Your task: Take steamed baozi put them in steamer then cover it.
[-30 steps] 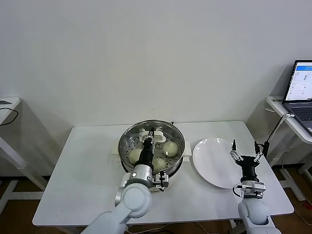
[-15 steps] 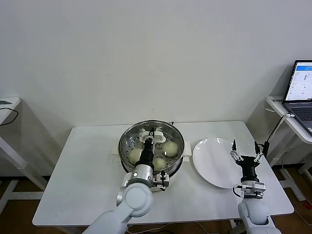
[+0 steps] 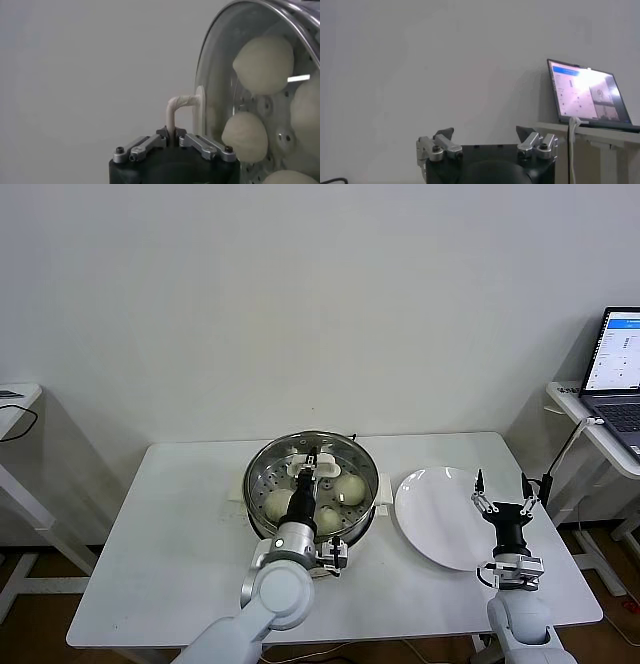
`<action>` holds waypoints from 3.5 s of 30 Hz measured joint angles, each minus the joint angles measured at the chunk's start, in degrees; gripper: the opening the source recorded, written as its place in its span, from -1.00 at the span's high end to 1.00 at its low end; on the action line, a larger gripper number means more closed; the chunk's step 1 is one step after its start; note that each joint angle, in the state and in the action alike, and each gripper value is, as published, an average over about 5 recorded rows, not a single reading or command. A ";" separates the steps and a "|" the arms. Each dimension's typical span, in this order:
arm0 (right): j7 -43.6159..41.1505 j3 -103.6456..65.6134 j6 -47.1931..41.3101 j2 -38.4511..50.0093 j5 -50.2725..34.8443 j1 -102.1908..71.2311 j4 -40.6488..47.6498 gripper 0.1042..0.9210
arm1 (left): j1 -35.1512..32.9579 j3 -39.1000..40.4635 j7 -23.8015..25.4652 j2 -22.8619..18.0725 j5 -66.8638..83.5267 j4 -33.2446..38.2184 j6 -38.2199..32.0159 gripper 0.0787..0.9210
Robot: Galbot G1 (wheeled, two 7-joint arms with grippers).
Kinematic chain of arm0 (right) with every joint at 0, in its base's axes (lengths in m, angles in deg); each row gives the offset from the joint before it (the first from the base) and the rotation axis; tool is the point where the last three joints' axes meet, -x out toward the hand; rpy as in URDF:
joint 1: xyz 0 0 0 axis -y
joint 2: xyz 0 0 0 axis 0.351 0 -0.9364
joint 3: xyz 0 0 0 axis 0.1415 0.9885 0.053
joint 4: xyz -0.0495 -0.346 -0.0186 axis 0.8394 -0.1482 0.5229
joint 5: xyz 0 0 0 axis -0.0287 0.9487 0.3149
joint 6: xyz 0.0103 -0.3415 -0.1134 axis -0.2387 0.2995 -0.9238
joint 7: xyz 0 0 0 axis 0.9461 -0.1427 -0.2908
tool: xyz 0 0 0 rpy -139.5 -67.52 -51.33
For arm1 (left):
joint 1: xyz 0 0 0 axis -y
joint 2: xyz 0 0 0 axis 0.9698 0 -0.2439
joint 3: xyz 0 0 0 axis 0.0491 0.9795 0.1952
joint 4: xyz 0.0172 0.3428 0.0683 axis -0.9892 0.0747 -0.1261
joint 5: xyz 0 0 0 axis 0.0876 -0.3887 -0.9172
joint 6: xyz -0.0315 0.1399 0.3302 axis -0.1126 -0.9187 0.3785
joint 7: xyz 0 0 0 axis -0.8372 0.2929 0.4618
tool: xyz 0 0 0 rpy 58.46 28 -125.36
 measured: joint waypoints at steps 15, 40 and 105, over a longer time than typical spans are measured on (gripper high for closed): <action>-0.14 0.28 0.15 -0.34 0.24 -0.01 0.24 -0.76 | -0.44 -0.45 0.18 0.16 -0.35 -0.41 -0.40 0.74; -0.31 0.87 0.24 -0.61 0.67 -0.13 -0.07 -0.76 | -1.67 -1.80 0.16 -0.44 0.36 1.44 -0.42 -0.09; -1.11 7.35 -7.80 3.59 -9.11 -5.14 -10.20 -0.76 | -33.53 -55.27 -14.38 0.24 82.84 4.82 -44.68 -0.77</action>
